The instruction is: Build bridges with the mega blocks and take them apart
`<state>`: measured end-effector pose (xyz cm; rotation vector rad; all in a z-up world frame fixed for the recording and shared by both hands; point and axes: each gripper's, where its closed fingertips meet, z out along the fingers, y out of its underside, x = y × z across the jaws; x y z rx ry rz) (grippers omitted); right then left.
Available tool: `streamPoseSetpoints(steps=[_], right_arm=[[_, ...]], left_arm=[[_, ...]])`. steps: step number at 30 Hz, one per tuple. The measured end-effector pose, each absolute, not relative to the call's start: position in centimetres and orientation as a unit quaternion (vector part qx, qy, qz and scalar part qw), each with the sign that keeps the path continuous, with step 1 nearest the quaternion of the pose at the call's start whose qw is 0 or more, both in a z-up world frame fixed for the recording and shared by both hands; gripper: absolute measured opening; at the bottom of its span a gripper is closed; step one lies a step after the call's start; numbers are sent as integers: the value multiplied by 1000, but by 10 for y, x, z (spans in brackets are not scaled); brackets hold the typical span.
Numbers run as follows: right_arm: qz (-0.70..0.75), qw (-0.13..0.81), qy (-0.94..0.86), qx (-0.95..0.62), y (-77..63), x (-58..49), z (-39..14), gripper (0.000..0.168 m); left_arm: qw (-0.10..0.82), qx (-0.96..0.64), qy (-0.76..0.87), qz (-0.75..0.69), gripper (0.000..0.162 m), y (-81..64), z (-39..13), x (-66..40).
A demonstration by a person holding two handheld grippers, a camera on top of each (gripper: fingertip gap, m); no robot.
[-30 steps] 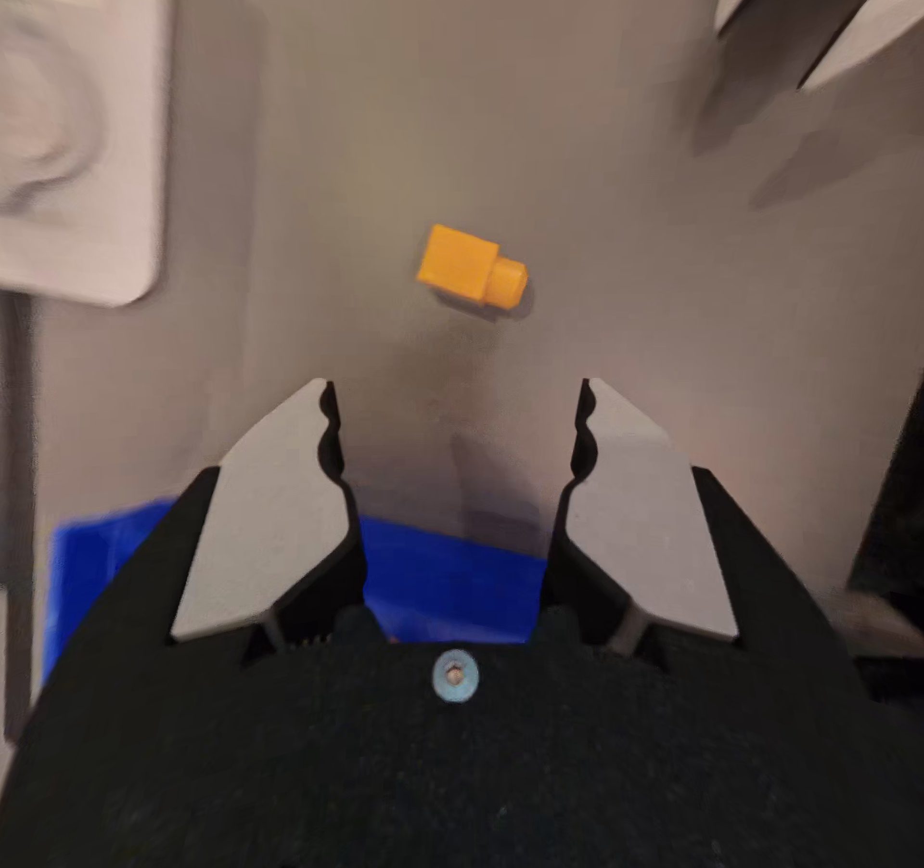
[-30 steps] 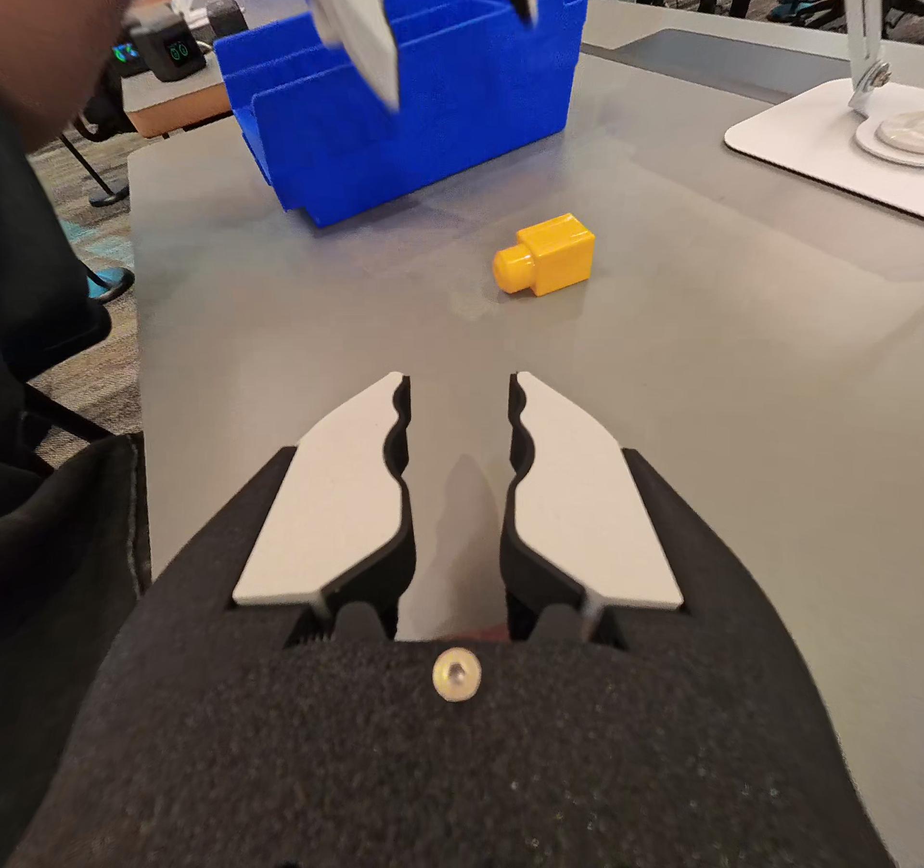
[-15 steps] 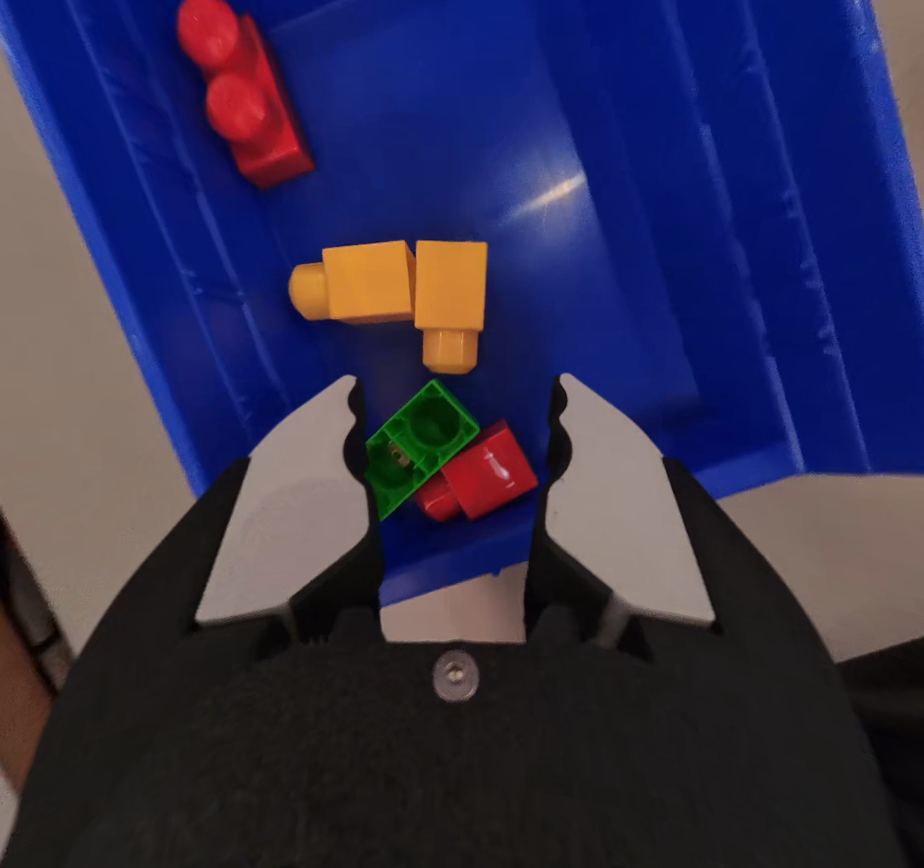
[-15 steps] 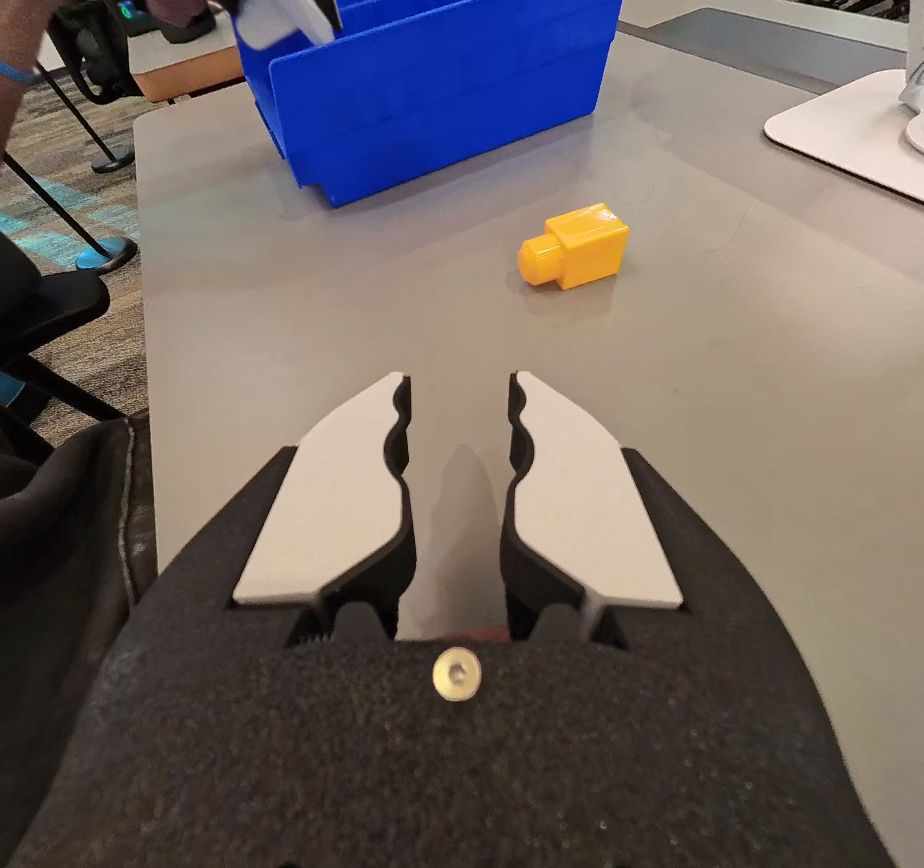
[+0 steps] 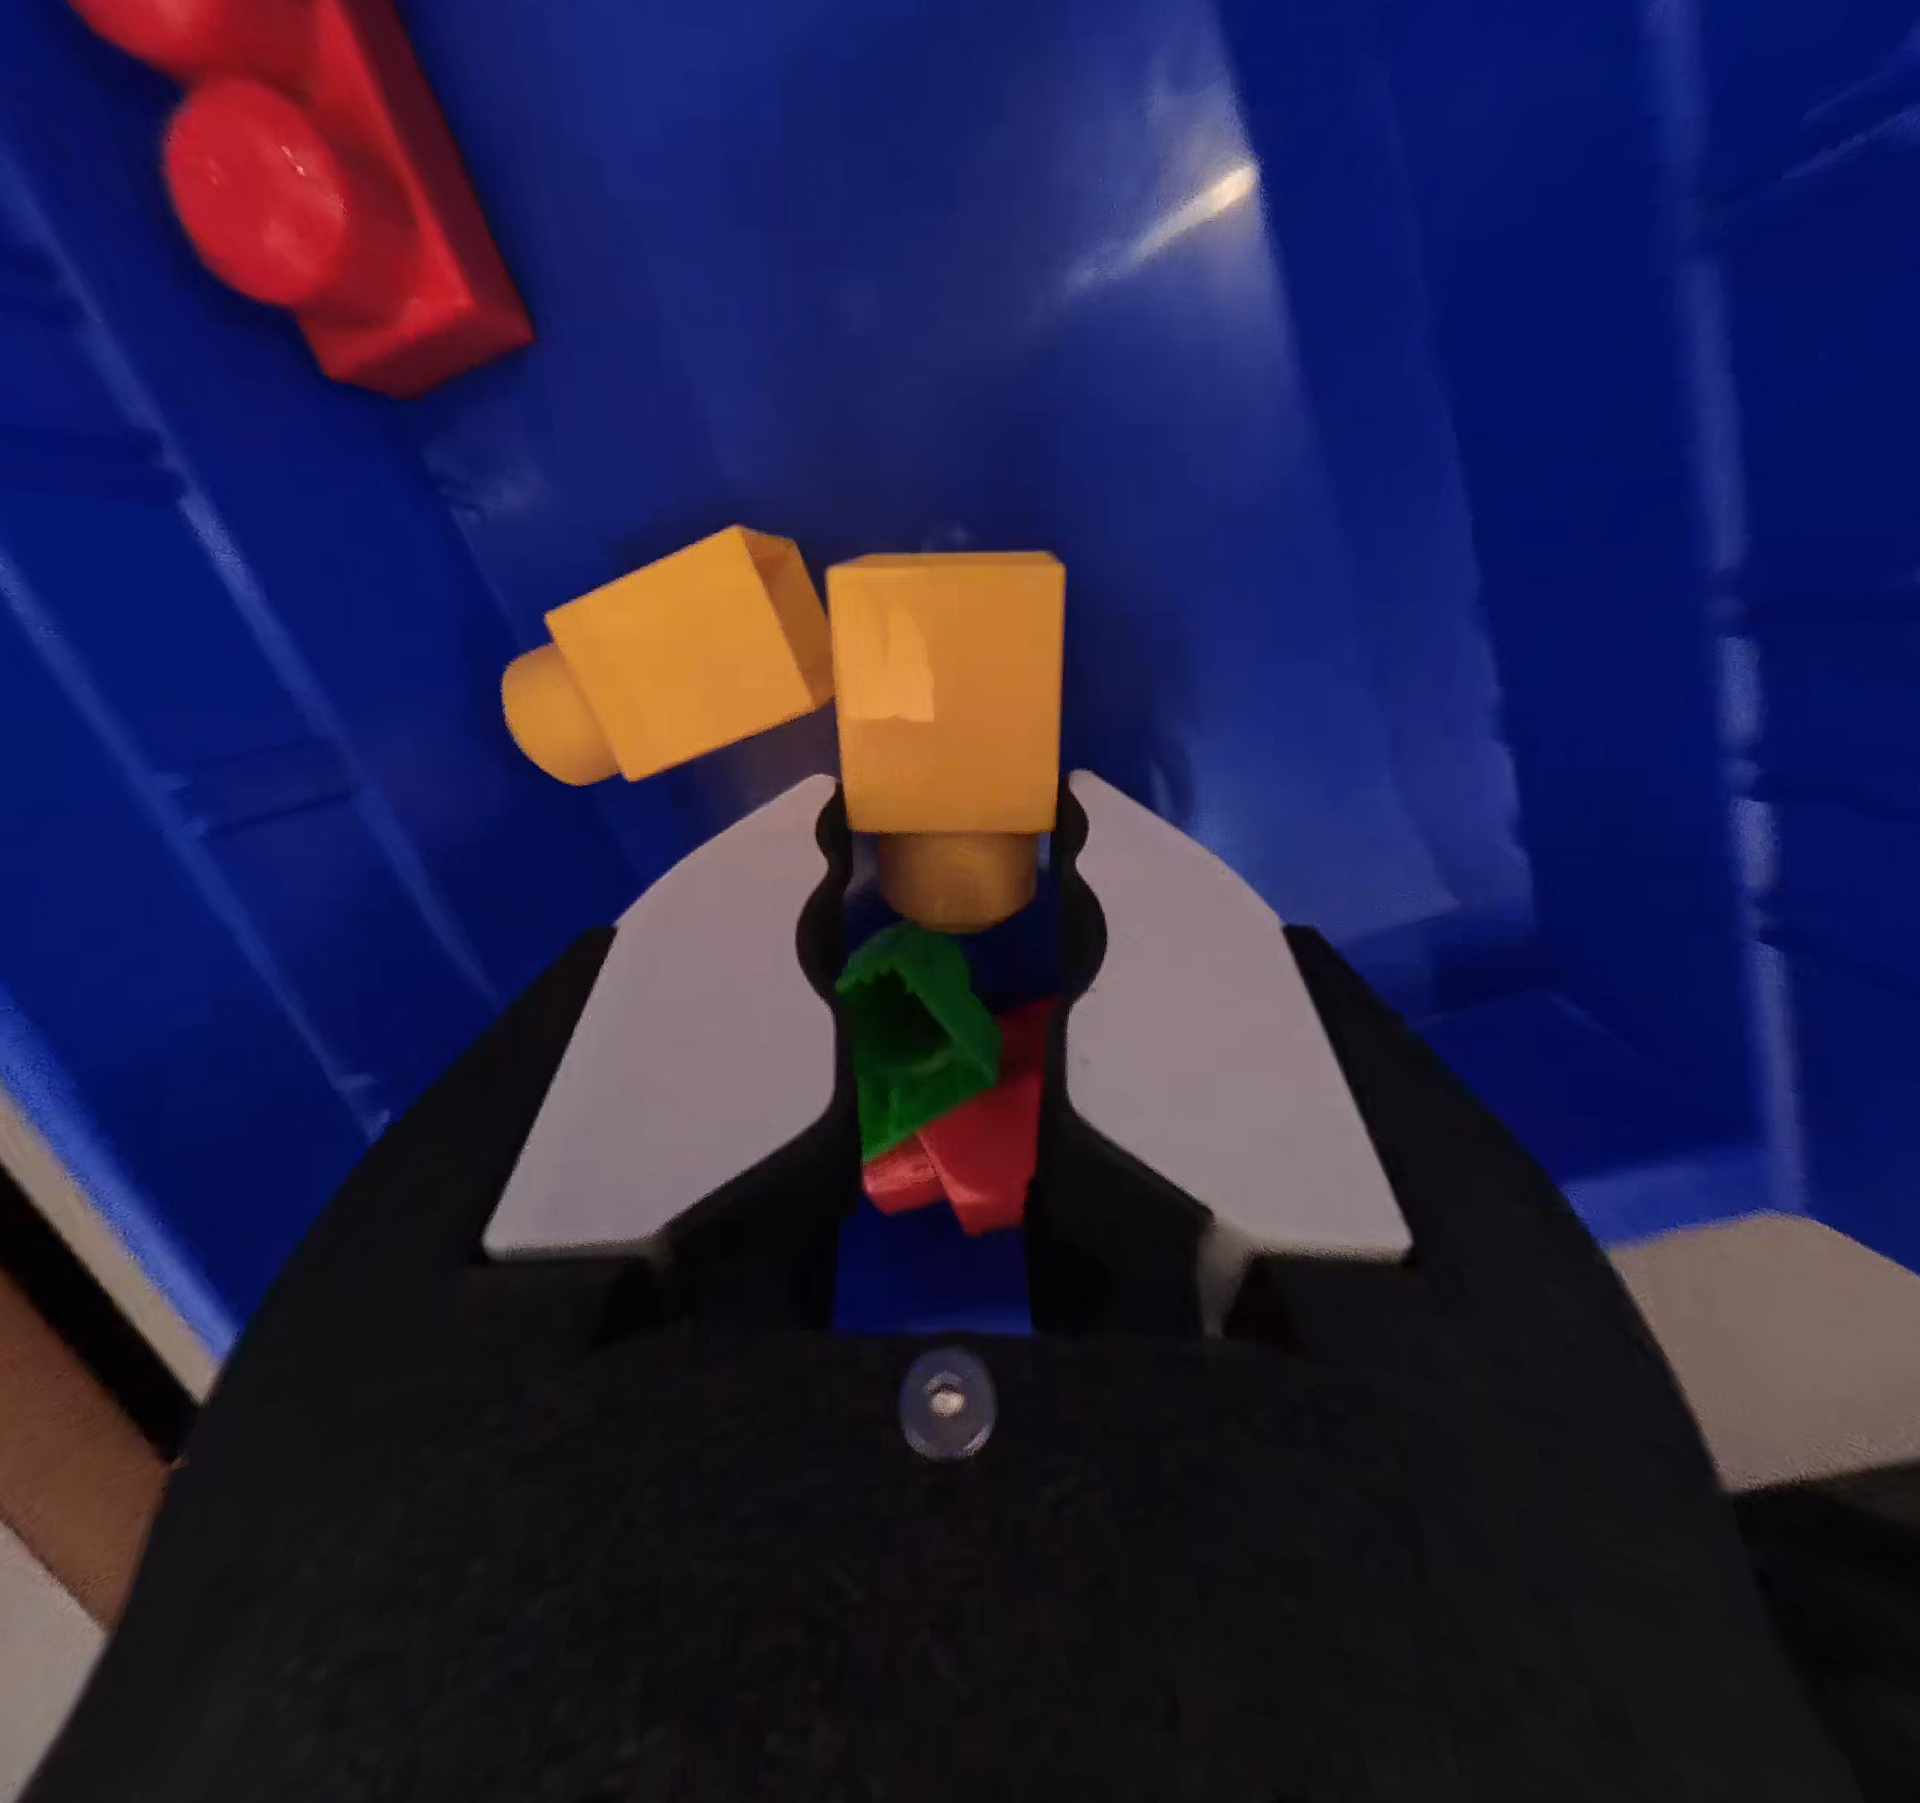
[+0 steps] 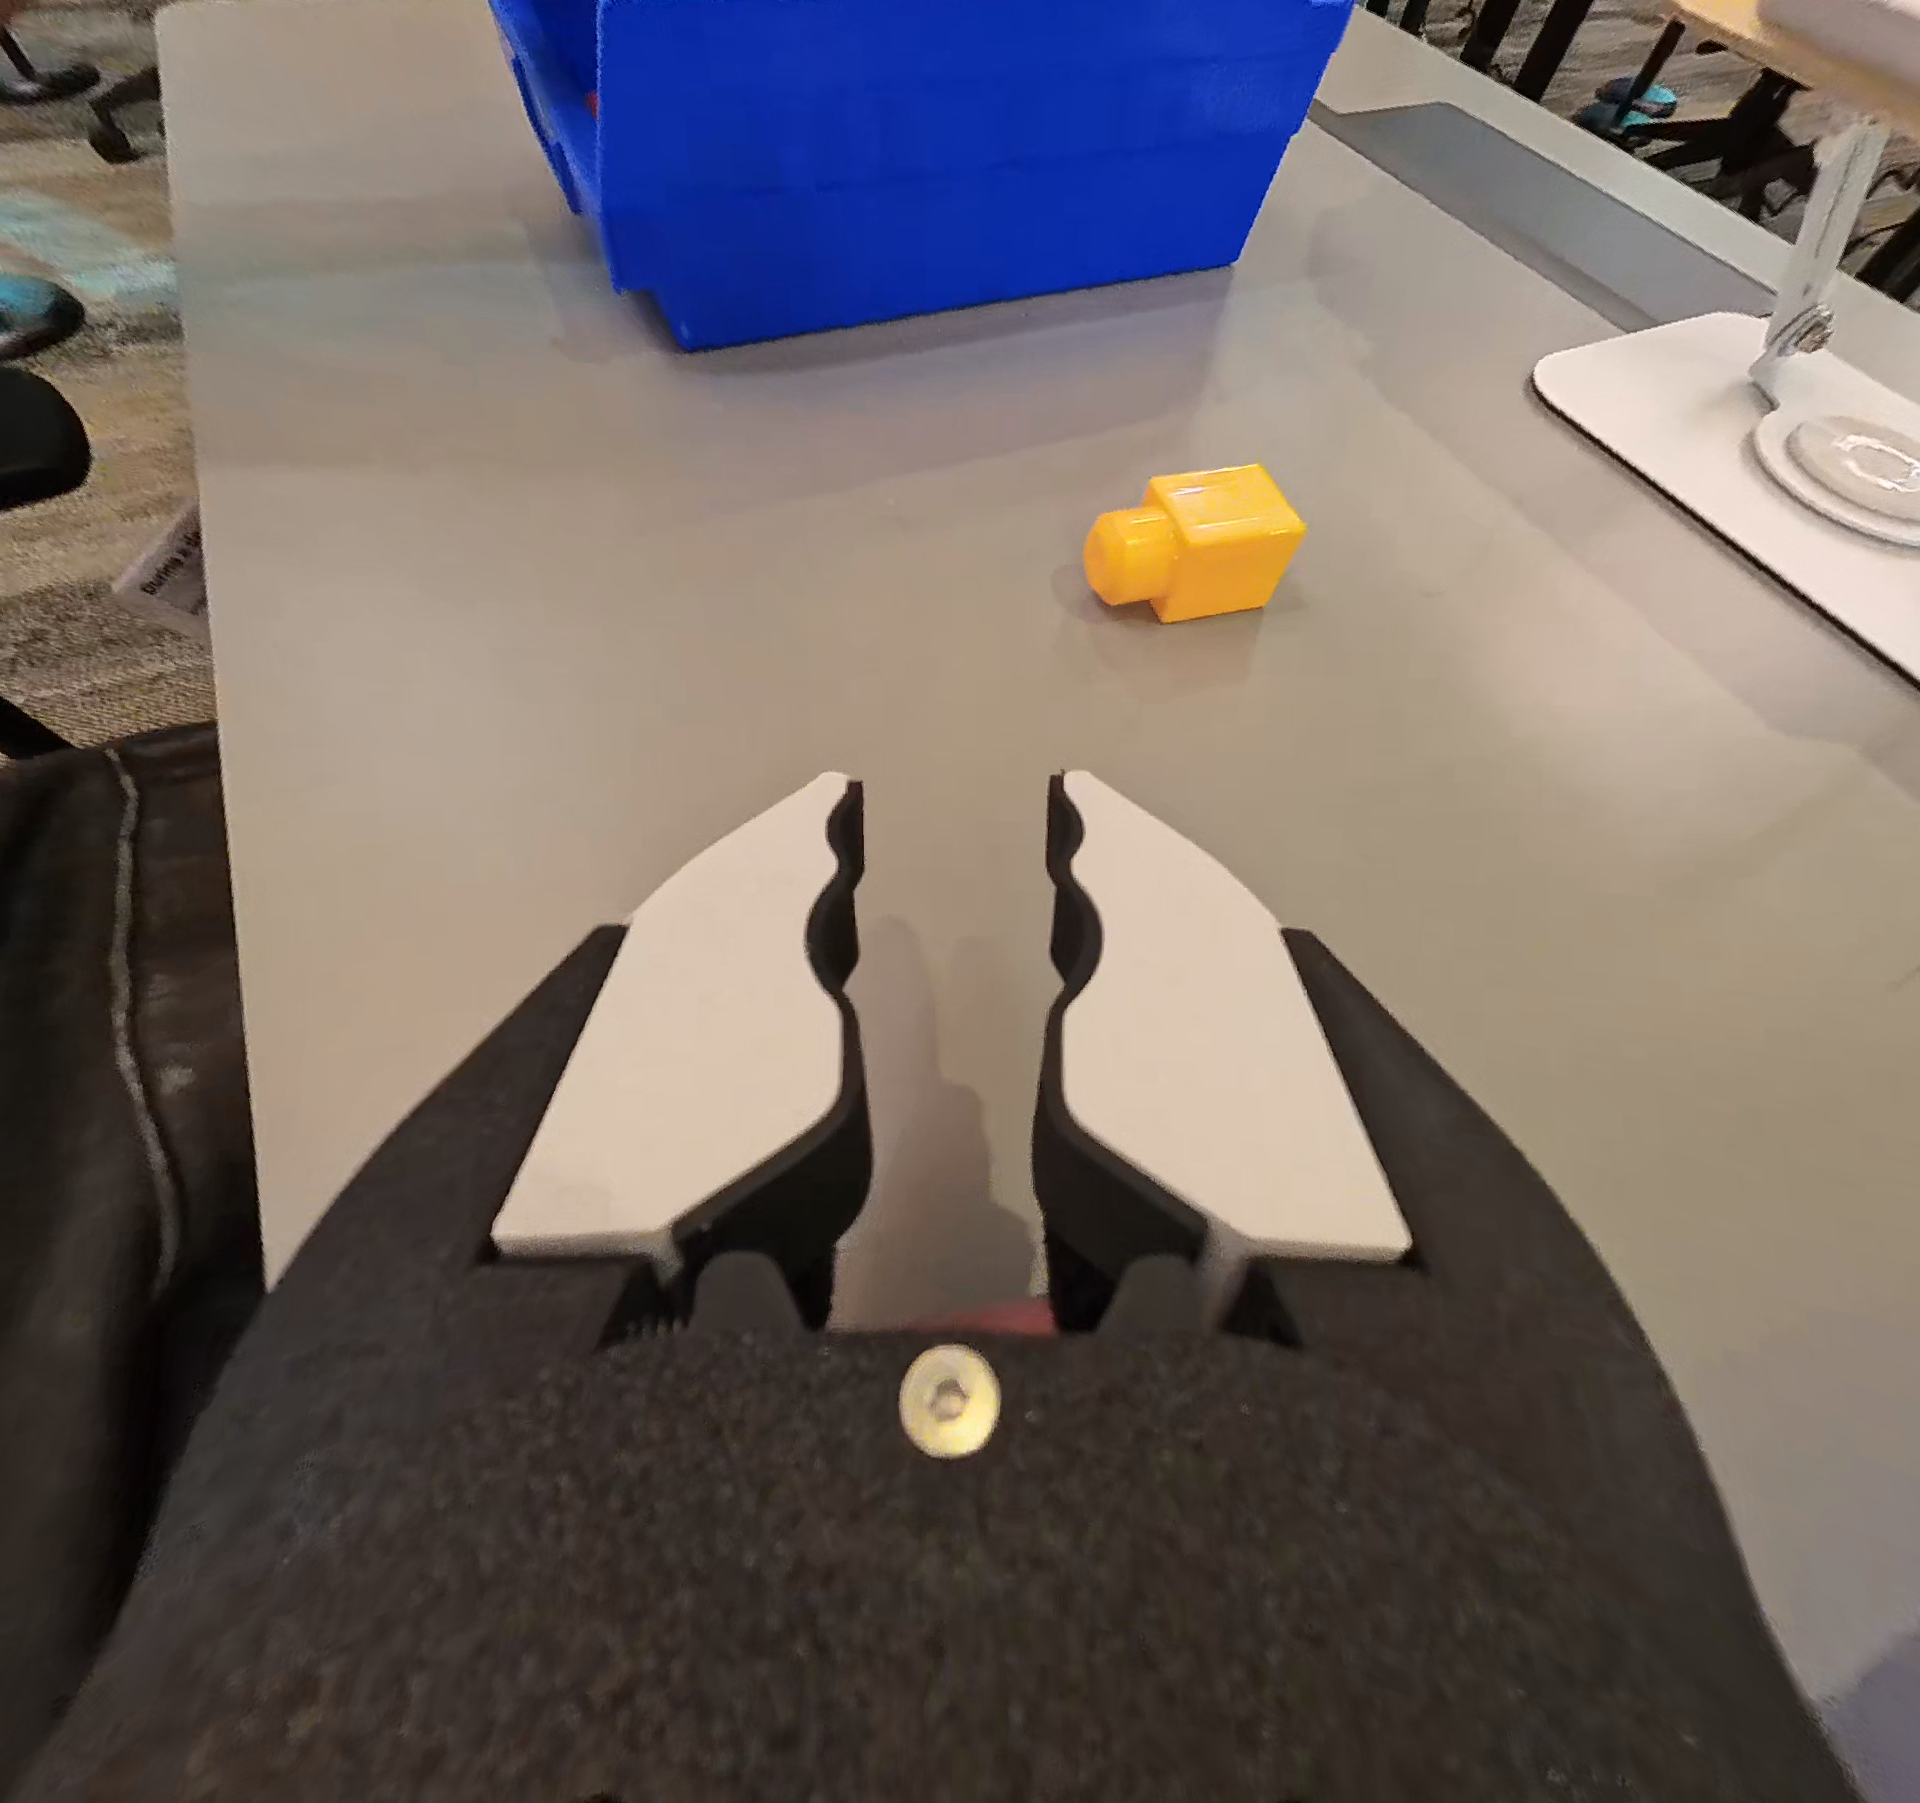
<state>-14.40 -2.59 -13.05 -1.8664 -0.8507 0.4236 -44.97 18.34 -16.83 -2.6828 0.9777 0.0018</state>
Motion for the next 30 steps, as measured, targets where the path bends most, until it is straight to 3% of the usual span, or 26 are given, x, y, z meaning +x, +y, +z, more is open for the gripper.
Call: streamPoseSetpoints(steps=[6,10,12,22,30], right_arm=[[170,501,-356,-770,-27,-145,-131,32],[176,501,-351,-772,-26,-144,-131,32],[179,500,-347,-773,-25,-144,-130,32],[179,502,-353,-769,-29,-147,-128,31],[176,505,-351,-769,-27,-143,-126,31]], left_arm=[[195,-876,441,-34,36,148,-108,-422],[266,-803,526,-86,36,116,-58,-358],[259,-791,542,-115,36,99,-54,-322],[130,-860,493,-30,36,127,-166,-240],[117,-875,467,-48,37,134,-187,-226]])
